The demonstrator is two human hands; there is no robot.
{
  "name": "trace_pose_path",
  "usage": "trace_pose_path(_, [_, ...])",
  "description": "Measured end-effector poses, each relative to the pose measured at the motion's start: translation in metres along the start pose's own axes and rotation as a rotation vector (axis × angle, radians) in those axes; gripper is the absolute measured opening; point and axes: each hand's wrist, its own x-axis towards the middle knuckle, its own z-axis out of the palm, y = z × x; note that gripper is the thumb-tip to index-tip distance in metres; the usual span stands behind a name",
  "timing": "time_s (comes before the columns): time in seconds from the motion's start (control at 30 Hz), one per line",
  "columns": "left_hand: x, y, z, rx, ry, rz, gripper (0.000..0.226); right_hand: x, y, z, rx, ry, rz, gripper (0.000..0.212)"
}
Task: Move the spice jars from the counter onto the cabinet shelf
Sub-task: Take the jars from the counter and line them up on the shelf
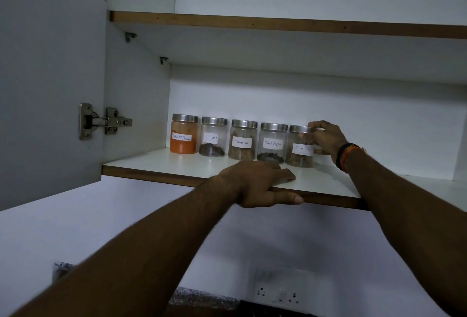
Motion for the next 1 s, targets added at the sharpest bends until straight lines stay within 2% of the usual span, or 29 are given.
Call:
trace_pose_path(0.2, [0.001, -0.001, 0.000, 0.003, 0.007, 0.007, 0.075, -0.001, 0.003, 0.003, 0.028, 0.011, 0.009, 0.030])
trace_pose_path(0.33, [0.002, -0.005, 0.002, 0.002, 0.023, 0.009, 0.077, -0.007, 0.001, 0.002, 0.061, 0.023, 0.036, 0.065])
trace_pose_path(0.4, [0.002, -0.006, 0.003, 0.006, 0.022, 0.011, 0.077, -0.013, -0.002, -0.002, 0.093, 0.109, 0.016, 0.070])
trace_pose_path(0.53, [0.003, -0.005, 0.001, -0.007, 0.029, 0.009, 0.078, -0.042, -0.013, -0.005, 0.047, 0.212, -0.057, 0.055])
trace_pose_path(0.73, [-0.007, 0.005, 0.001, 0.140, 0.134, 0.017, 0.072, -0.119, -0.029, -0.005, 0.162, 0.145, -0.100, 0.015])
trace_pose_path(0.83, [-0.013, 0.012, 0.001, 0.154, 0.146, -0.020, 0.069, -0.162, -0.039, -0.003, 0.199, 0.182, -0.141, 0.012])
trace_pose_path(1.0, [-0.032, 0.040, 0.022, 0.128, 0.349, -0.113, 0.049, -0.232, -0.034, 0.010, 0.107, 0.223, -0.228, 0.009])
